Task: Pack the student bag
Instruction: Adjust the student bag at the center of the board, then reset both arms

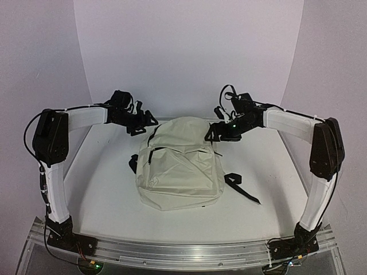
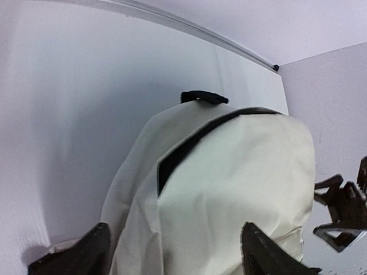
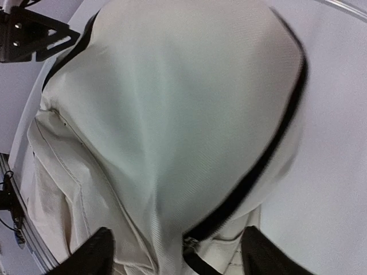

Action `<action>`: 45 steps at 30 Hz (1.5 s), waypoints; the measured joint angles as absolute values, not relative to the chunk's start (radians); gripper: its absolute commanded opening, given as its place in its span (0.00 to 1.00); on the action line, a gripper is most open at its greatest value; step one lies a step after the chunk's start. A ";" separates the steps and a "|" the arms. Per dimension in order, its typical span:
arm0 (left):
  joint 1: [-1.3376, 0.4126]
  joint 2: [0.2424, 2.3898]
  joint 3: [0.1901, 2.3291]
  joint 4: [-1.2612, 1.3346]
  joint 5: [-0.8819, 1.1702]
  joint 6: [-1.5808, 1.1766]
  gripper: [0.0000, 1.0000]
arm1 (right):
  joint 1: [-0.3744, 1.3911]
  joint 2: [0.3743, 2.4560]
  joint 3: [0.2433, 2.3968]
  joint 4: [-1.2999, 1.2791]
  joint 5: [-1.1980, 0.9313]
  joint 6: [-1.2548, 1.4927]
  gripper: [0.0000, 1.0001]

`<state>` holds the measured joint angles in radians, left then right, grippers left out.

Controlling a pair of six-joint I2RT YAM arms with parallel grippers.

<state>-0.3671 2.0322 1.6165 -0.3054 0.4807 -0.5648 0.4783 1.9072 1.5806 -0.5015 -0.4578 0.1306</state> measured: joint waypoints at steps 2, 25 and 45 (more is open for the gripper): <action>-0.363 2.014 1.616 -0.314 0.457 -0.562 0.97 | 0.451 1.905 1.580 -0.509 -0.446 0.124 0.98; -0.572 1.693 1.031 -0.137 0.448 -0.611 1.00 | 0.545 1.741 1.164 -0.551 -0.769 -0.026 0.98; -0.534 1.530 1.107 -0.323 0.343 -0.575 1.00 | 0.509 1.514 1.226 -0.664 -0.762 -0.139 0.98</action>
<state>-0.5340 1.5302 1.1074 -0.3231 0.3426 -0.5751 0.5090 1.5141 1.2264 -0.6641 -0.7617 -0.1394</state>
